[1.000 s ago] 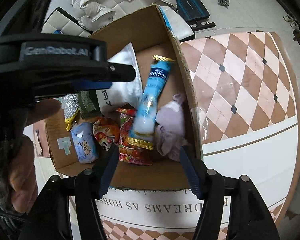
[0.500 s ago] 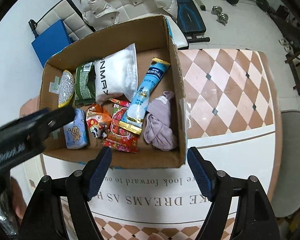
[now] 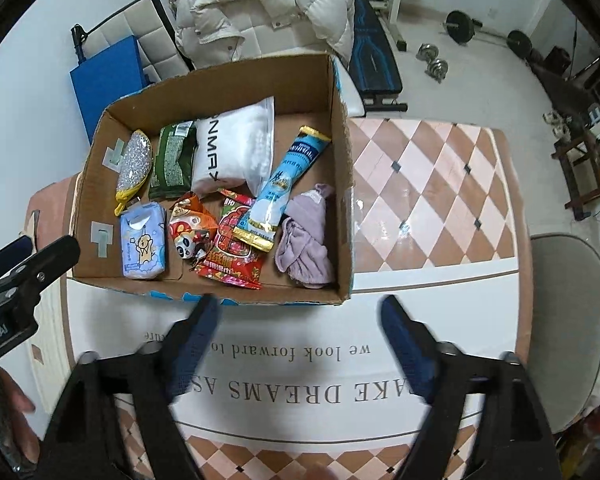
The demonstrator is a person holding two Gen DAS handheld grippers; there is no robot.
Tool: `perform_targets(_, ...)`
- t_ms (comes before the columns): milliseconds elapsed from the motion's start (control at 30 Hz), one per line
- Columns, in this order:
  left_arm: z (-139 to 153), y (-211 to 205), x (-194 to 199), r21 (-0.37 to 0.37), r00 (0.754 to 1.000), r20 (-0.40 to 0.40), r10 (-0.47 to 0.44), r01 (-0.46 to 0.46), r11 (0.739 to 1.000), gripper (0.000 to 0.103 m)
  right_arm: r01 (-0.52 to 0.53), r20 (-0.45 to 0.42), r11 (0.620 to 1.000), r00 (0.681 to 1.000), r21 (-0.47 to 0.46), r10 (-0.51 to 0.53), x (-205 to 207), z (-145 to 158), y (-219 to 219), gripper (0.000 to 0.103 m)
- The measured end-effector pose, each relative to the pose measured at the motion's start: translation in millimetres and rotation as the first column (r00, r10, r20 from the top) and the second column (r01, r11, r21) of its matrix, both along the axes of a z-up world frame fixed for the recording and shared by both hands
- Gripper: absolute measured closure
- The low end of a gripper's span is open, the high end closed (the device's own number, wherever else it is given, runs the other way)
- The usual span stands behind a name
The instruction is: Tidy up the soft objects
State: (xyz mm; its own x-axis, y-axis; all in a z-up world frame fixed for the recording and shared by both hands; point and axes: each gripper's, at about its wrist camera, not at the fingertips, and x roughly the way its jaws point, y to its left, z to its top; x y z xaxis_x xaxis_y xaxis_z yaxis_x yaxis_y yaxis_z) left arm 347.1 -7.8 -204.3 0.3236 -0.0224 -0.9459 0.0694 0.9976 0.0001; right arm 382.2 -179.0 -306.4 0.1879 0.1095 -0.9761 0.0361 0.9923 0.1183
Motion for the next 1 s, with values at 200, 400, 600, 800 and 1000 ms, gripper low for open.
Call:
perform_targets(200, 6.4, 1.5, -7.5, -0.009, 0.999, 0.021, 0.026, -0.026, 1.0, 0.001, -0.006, 0.034, 0.999, 0.999, -0.051, 0.008, -5.4, 10.7, 0.1, 0.0)
perform_targets(400, 17.4, 0.2, -18.3, 0.012, 0.998, 0.051, 0.036, -0.036, 0.999, 0.001, -0.01, 0.062, 0.998, 0.998, -0.066, 0.014, -11.4, 24.0, 0.2, 0.0)
perform_targets(600, 46.7, 0.8, -47.6, 0.024, 0.992, 0.116, 0.051, -0.054, 0.998, 0.001, -0.011, 0.122, 0.998, 0.992, -0.06, 0.018, -29.1, 52.8, -1.7, 0.0)
perform_targets(800, 84.9, 1.9, -92.7, 0.007, 0.982, 0.178, 0.058, -0.06, 0.998, 0.001, -0.012, 0.196, 0.999, 0.98, -0.04, 0.019, -68.0, 94.8, -3.7, 0.0)
perform_targets(1000, 120.3, 1.1, -135.7, -0.012, 0.975, 0.213, 0.06, -0.059, 0.998, 0.001, -0.012, 0.283, 1.0, 0.959, -0.028, 0.02, -117.3, 148.8, -7.4, 0.0)
